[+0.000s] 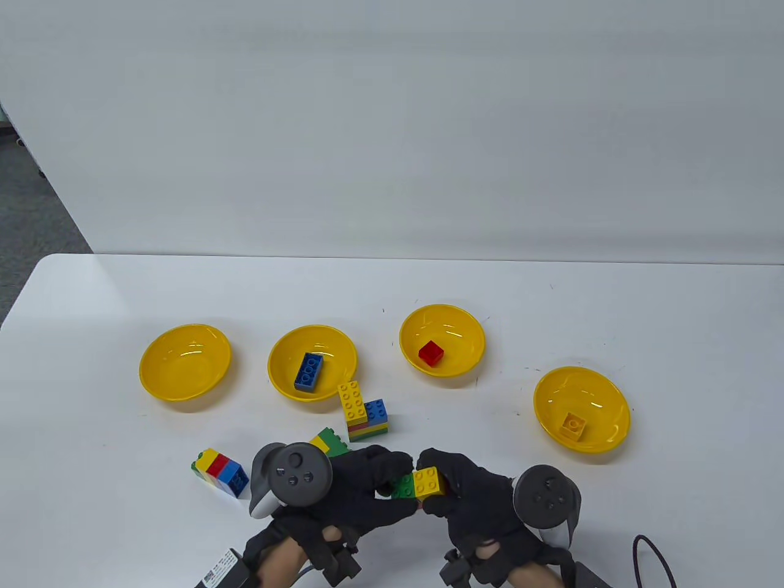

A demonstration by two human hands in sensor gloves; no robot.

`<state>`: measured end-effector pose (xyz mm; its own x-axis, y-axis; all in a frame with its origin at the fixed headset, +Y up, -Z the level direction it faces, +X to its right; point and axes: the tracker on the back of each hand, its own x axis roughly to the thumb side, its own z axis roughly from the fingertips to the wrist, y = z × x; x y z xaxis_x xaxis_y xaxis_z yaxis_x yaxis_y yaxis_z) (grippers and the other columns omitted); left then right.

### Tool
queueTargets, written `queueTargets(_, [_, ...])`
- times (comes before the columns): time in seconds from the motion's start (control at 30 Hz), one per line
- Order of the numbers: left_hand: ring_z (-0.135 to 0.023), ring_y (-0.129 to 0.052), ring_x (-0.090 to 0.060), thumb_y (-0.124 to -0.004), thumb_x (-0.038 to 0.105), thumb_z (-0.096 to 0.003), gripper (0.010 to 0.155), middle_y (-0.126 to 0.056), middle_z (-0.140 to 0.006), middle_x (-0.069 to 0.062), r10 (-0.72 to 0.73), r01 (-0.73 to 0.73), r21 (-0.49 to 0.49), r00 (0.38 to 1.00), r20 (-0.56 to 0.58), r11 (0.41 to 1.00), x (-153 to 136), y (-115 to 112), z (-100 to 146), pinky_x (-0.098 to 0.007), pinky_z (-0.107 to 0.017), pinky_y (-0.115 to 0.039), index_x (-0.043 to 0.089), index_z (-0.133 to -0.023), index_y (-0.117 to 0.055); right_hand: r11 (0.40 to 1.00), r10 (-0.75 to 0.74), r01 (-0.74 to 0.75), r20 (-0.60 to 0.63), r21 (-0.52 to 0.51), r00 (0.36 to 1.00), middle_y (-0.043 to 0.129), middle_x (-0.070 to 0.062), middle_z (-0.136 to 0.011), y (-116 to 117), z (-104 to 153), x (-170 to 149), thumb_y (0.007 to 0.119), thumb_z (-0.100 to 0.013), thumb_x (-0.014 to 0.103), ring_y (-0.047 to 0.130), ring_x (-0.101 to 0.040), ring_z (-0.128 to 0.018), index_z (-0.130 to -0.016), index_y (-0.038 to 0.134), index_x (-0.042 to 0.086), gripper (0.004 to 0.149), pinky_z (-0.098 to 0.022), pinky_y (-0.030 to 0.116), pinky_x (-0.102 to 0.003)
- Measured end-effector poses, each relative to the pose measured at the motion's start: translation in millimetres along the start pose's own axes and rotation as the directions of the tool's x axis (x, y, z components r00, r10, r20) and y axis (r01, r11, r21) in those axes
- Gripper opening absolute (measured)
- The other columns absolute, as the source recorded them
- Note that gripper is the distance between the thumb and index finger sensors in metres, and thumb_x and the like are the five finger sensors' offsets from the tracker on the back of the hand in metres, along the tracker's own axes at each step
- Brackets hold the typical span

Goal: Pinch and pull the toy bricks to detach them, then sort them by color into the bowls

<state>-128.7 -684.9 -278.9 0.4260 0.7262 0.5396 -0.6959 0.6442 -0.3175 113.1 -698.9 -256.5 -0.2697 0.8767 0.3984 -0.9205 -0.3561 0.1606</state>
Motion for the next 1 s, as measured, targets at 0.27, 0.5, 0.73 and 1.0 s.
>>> queueTargets(0.27, [-0.051, -0.107, -0.042, -0.110, 0.044, -0.0345, 0.063, -0.100, -0.076, -0.023, 0.201, -0.203, -0.044, 0.979, -0.029, 0.978, -15.0, 1.0, -3.4, -0.052, -0.036, -0.093, 0.010, -0.084, -0.092, 0.997, -0.075, 0.075, -0.038, -0.004, 0.996, 0.092, -0.029, -0.072, 3.3, 2.3, -3.2, 0.085, -0.021, 0.022, 0.105, -0.034, -0.039, -0.078, 0.086, -0.003, 0.063, -0.033, 0.091, -0.059])
queueTargets(0.5, [-0.058, -0.103, -0.043, -0.105, 0.044, -0.0387, 0.064, -0.095, -0.083, -0.023, 0.453, -0.454, 0.000, 0.888, -0.076, 0.891, -26.5, 8.4, -1.4, -0.054, -0.042, -0.090, 0.010, -0.090, -0.086, 0.988, -0.154, 0.152, -0.030, -0.039, 0.988, 0.093, -0.028, -0.073, -4.8, 0.0, -2.5, 0.086, -0.020, 0.023, 0.106, -0.033, -0.041, -0.079, 0.086, 0.000, 0.063, -0.034, 0.092, -0.058])
queueTargets(0.73, [-0.067, -0.100, -0.043, -0.103, 0.040, -0.0416, 0.066, -0.088, -0.092, -0.023, 0.040, -0.018, 0.308, 0.997, -0.063, 0.951, 21.7, 118.8, 9.1, -0.052, -0.048, -0.090, 0.014, -0.097, -0.079, 0.990, -0.124, 0.121, -0.032, -0.069, 0.992, 0.089, -0.029, -0.077, -14.2, 3.5, -3.9, 0.089, -0.024, 0.022, 0.103, -0.035, -0.045, -0.082, 0.083, 0.000, 0.063, -0.037, 0.088, -0.060])
queueTargets(1.0, [-0.087, -0.088, -0.043, -0.098, 0.023, -0.0453, 0.066, -0.073, -0.107, -0.018, -0.352, 0.547, 0.156, 0.704, -0.617, 0.822, -51.0, 226.6, 3.7, -0.057, -0.063, -0.079, 0.020, -0.104, -0.069, 0.994, -0.073, 0.071, -0.023, -0.086, 0.997, 0.088, -0.029, -0.078, -20.7, -1.1, -5.8, 0.089, -0.024, 0.022, 0.103, -0.036, -0.046, -0.083, 0.082, 0.000, 0.063, -0.038, 0.087, -0.060])
